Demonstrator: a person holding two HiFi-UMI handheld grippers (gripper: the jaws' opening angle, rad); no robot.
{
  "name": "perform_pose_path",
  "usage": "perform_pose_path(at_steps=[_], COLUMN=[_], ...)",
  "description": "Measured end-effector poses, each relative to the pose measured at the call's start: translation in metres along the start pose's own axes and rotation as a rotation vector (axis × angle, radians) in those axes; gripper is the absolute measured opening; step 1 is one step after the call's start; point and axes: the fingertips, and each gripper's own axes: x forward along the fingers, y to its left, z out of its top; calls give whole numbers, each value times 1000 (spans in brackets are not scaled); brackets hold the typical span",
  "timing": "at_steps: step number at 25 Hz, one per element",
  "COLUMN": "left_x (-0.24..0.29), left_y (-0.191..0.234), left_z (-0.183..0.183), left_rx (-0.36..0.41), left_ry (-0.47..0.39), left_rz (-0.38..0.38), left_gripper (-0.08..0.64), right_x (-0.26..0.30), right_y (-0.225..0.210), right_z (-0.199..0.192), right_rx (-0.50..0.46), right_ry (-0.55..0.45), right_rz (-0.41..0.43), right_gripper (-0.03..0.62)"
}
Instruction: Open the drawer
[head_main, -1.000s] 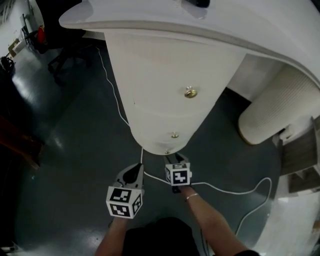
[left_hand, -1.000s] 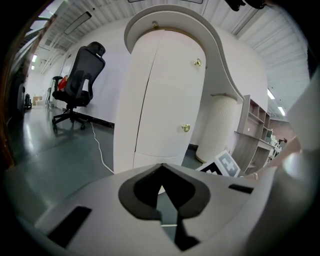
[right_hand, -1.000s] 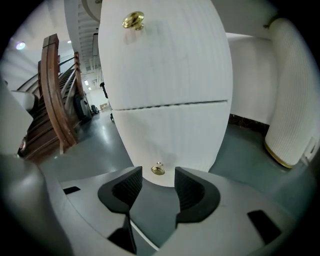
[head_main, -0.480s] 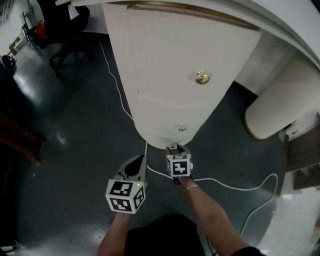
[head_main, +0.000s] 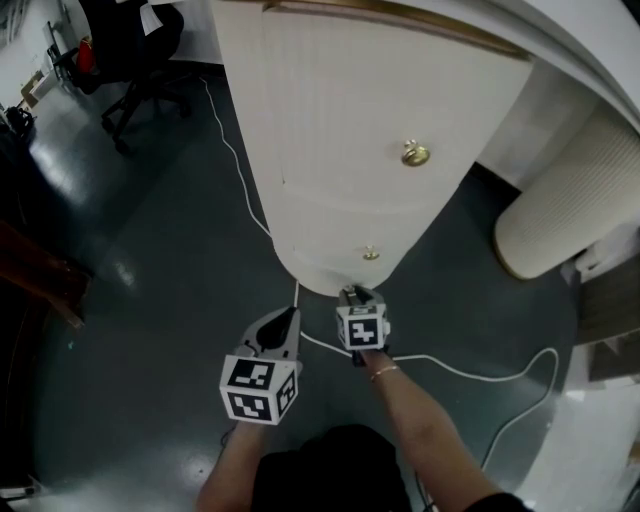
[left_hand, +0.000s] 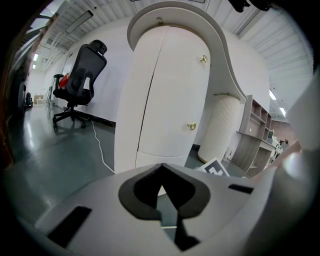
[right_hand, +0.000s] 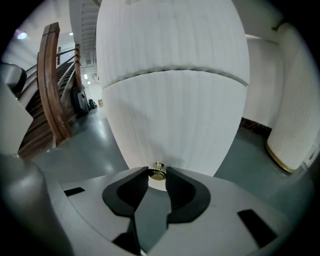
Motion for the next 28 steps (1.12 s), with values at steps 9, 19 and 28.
perform_pose_path(at_steps=[9,19,28], left_x=[-4,-9,-17], left_y=[-7,-20,-27], left_z=[0,2,2], left_rx=[7,12,4], left_ry=[4,10,15], left_rz=[7,1,11], left_gripper=[2,2,2], right_x=[-10,-43,-68], right_y=[5,10,22], right_z=[-12,-47,-80], right_rx=[-62,-83,-92], right_ry=[37,80,126], right_rz=[34,43,92], right_gripper=[101,101,101])
